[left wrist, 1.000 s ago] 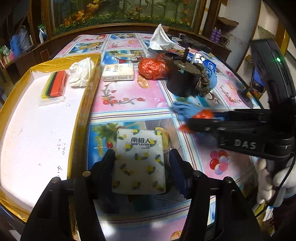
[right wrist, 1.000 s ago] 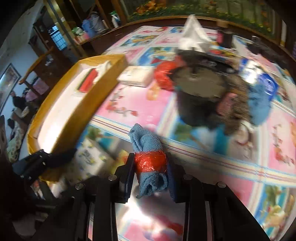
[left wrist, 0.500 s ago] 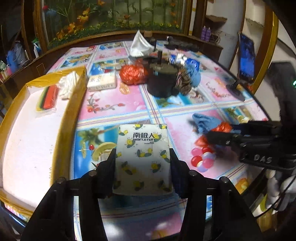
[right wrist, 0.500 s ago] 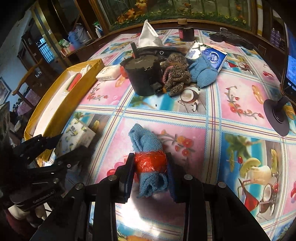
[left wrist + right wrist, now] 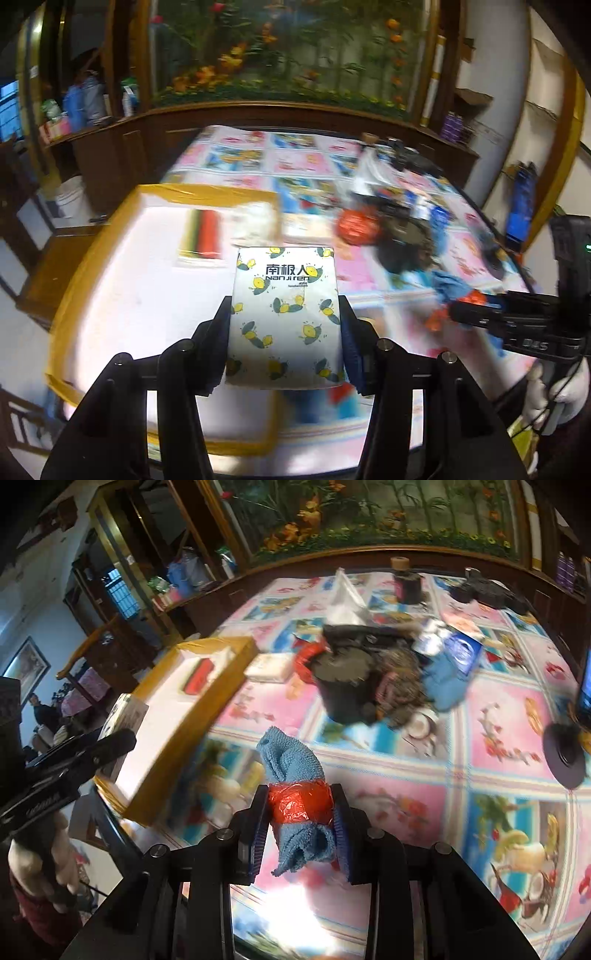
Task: Organize soft objects
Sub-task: 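Carry the tissue pack with left tool while right tool carries blue cloth into box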
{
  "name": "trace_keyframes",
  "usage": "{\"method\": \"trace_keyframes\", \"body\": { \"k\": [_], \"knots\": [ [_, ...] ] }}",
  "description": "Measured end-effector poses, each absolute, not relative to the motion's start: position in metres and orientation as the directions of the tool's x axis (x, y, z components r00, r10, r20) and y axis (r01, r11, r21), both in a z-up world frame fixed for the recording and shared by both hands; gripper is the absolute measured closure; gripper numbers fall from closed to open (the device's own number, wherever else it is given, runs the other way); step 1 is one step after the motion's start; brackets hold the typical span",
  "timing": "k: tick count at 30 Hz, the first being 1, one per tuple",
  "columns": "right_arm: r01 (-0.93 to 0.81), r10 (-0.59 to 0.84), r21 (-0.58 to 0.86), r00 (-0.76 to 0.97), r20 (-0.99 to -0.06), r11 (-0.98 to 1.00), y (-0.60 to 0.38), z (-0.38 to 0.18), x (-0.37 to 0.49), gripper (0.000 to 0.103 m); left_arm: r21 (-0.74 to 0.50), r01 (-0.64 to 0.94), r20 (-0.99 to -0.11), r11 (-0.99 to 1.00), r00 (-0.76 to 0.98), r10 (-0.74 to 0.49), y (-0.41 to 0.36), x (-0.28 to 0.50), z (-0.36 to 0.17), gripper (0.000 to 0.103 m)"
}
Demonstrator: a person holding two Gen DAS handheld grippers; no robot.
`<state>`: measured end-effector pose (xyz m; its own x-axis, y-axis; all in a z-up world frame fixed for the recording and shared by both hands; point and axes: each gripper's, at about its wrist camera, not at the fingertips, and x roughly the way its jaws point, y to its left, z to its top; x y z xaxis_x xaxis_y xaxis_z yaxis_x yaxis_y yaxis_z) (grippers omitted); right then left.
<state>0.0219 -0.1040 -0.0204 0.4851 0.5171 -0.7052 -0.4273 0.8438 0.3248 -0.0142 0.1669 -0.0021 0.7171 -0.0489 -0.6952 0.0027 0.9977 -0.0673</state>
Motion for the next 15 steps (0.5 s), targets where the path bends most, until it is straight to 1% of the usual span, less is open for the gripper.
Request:
{"method": "trace_keyframes", "body": {
  "k": [4,9,12,15],
  "knots": [
    [-0.481,0.574,0.357,0.448,-0.685,0.801,-0.068,-0.005,0.039,0.072,-0.020,-0.087,-0.705,0.996,0.708,0.048,0.216,0.009,-0.004,0.053],
    [-0.539,0.632,0.389,0.394,-0.668,0.747,-0.006,0.010,0.073,0.072,-0.087,-0.144,-0.736,0.986,0.676,0.034,0.266,0.057,-0.019,0.053],
    [-0.568,0.664,0.413,0.353,-0.659,0.712,0.038,0.015,0.097,0.072,-0.103,-0.173,-0.747,0.979,0.664,0.039,0.284,0.088,-0.029,0.052],
    [-0.567,0.667,0.424,0.334,-0.666,0.707,0.075,0.012,0.125,0.072,-0.110,-0.205,-0.768,0.973,0.638,0.048,0.298,0.116,-0.043,0.052]
  ]
}}
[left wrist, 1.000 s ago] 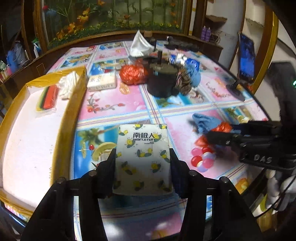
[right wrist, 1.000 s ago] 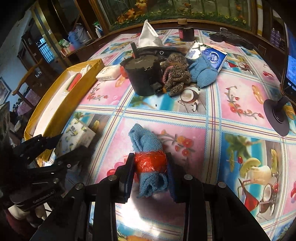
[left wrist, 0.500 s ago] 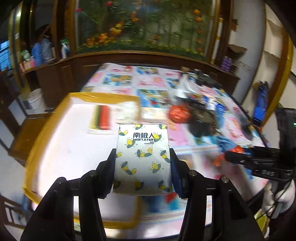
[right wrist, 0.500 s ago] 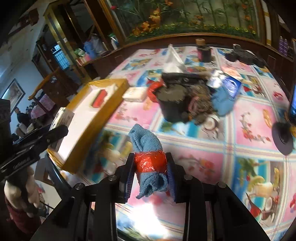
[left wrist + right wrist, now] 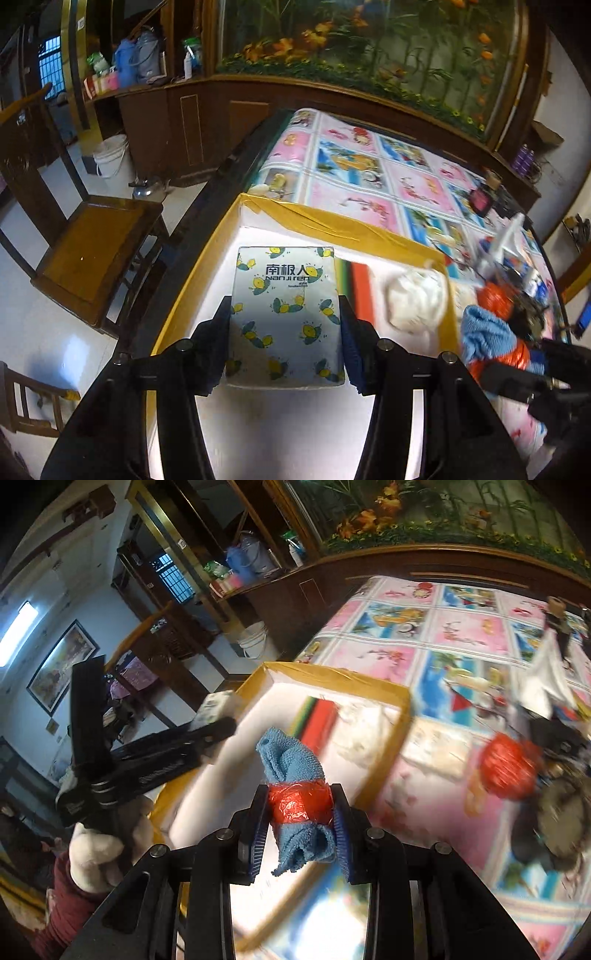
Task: Organize soft objects
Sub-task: 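Carry the tissue pack with left tool while right tool carries blue cloth into box, then open both tools and withdraw them from the box toward the table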
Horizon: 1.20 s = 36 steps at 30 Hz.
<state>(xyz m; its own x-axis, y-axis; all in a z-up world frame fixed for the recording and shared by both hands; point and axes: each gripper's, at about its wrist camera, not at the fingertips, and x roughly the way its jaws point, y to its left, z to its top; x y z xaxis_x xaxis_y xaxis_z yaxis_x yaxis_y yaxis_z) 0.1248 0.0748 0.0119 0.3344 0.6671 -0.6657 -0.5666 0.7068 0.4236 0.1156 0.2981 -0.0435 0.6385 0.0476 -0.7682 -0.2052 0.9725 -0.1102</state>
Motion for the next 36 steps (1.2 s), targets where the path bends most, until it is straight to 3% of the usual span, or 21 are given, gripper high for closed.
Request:
{"method": "trace_keyframes", "body": {
  "k": [13,17,27,36],
  "knots": [
    [-0.494,0.559,0.343,0.400,-0.727,0.799,0.160,-0.018,0.186,0.068,-0.246,-0.239,-0.798,0.939,0.599,-0.056,0.331,0.148,-0.071,0.046],
    [-0.490,0.558,0.338,0.424,-0.713,0.804,0.167,-0.018,0.186,0.047,-0.249,-0.239,-0.781,0.939,0.623,-0.048,0.333,0.140,-0.059,0.046],
    [-0.508,0.554,0.286,0.519,-0.651,0.812,0.117,0.007,0.140,0.041,-0.250,-0.202,-0.736,0.947,0.675,-0.050,0.307,0.089,-0.018,0.046],
    [-0.519,0.575,0.292,0.548,-0.607,0.803,0.035,0.013,0.082,0.040,-0.209,-0.064,-0.674,0.976,0.733,-0.096,0.221,0.037,0.026,0.046]
  ]
}}
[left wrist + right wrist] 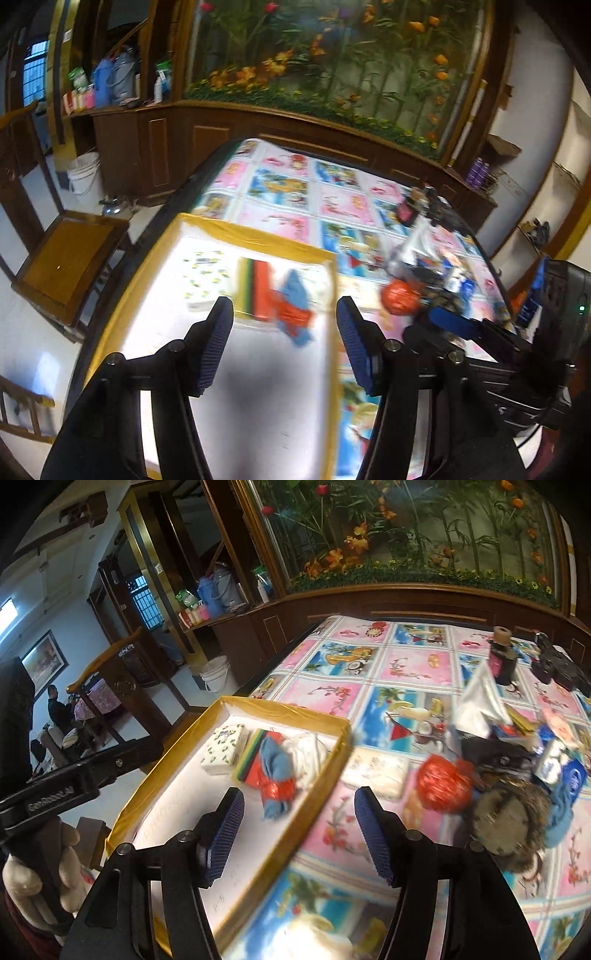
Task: Organize soft objects
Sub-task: 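Open both tools and withdraw them from the box toward the table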
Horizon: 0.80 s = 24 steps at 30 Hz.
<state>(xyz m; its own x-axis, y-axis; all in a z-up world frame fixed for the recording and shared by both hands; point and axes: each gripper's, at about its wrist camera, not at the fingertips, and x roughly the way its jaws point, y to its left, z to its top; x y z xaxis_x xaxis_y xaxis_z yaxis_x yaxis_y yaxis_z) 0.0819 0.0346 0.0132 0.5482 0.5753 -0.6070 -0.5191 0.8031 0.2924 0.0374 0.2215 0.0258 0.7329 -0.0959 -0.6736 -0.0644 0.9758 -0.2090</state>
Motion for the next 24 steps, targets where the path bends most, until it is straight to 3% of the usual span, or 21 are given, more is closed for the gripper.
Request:
{"method": "trace_keyframes", "body": {
  "k": [4,7,11,17,24],
  "knots": [
    [-0.504,0.547,0.251,0.612,-0.571,0.827,-0.016,0.017,0.054,0.030,-0.196,0.010,-0.656,0.980,0.742,-0.139,0.175,0.021,0.035,0.046],
    [-0.453,0.503,0.238,0.662,-0.555,0.859,-0.062,0.013,0.036,0.022,-0.217,0.035,-0.640,0.976,0.749,-0.169,0.147,0.009,0.032,0.030],
    [-0.364,0.444,0.256,0.692,-0.569,0.895,-0.123,-0.003,0.019,0.021,-0.286,0.073,-0.662,0.956,0.706,-0.252,0.117,0.007,0.013,0.029],
    [-0.244,0.365,0.277,0.716,-0.595,0.929,-0.189,-0.017,0.017,0.021,-0.294,0.077,-0.730,0.953,0.625,-0.276,0.081,0.012,-0.018,0.029],
    [-0.270,0.380,0.271,0.735,-0.561,0.924,-0.171,-0.008,0.057,0.021,-0.241,0.072,-0.775,0.968,0.586,-0.237,0.060,0.017,-0.041,0.029]
  ]
}}
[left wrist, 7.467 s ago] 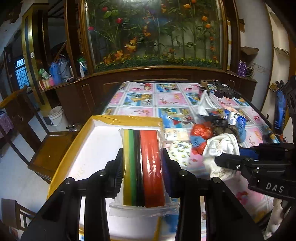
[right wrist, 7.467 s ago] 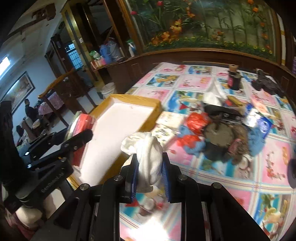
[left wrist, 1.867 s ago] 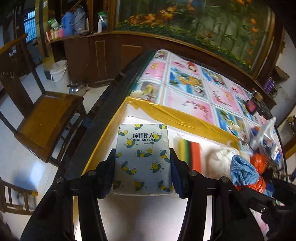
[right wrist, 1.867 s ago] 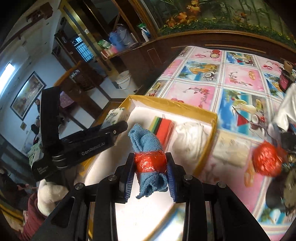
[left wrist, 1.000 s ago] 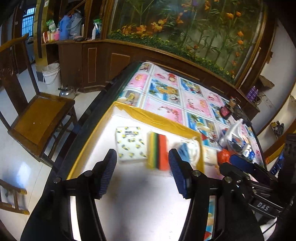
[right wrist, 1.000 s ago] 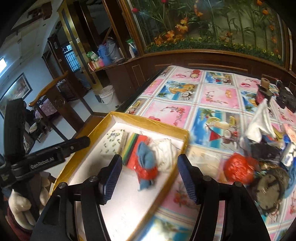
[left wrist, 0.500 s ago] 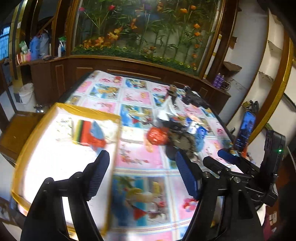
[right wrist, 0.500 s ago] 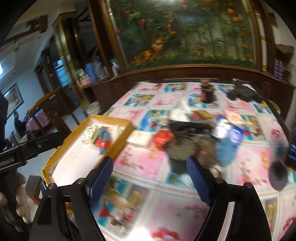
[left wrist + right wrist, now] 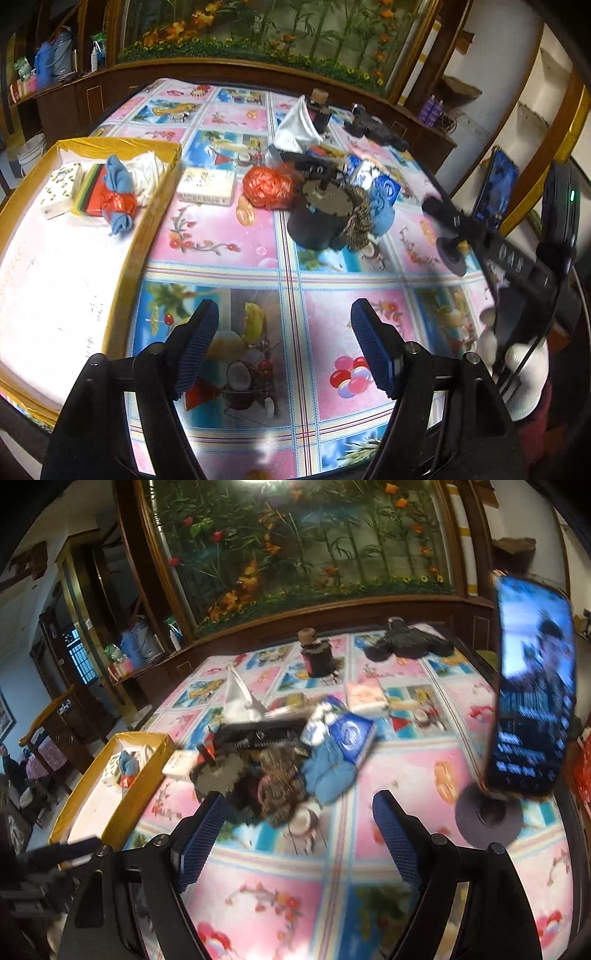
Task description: Organize soft objects
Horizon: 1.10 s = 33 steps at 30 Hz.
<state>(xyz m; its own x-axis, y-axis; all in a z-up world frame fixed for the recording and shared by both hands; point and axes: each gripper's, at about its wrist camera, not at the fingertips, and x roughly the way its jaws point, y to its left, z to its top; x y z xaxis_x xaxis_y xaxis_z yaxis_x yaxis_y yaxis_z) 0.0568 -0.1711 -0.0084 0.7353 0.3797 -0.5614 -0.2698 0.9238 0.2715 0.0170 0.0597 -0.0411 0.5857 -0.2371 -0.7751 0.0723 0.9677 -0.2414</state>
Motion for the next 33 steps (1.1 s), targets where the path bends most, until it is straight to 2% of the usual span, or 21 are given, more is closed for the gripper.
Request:
{"method": "trace_keyframes", "body": {
  "k": [9,13,25,33],
  "knots": [
    [-0.271,0.352,0.227,0.778,-0.521,0.935,-0.147,-0.028,0.106,0.021,-0.155,0.077,-0.810,0.985,0.560,-0.171,0.038,0.044,-0.065,0.029],
    [-0.258,0.346,0.235,0.770,-0.536,0.937,-0.150,-0.043,0.118,0.021,-0.119,0.074,-0.816,0.990,0.561,-0.140,0.031,0.054,-0.075,0.029],
    [-0.273,0.326,0.178,0.804,-0.497,0.945,-0.147,-0.041,0.111,0.020,-0.085,0.049,-0.832,0.995,0.547,-0.098,0.024,0.065,-0.098,0.029],
    [-0.279,0.318,0.153,0.804,-0.503,0.948,-0.142,-0.044,0.111,0.020,-0.029,0.056,-0.831,0.998,0.553,-0.055,0.014,0.066,-0.104,0.011]
  ]
}}
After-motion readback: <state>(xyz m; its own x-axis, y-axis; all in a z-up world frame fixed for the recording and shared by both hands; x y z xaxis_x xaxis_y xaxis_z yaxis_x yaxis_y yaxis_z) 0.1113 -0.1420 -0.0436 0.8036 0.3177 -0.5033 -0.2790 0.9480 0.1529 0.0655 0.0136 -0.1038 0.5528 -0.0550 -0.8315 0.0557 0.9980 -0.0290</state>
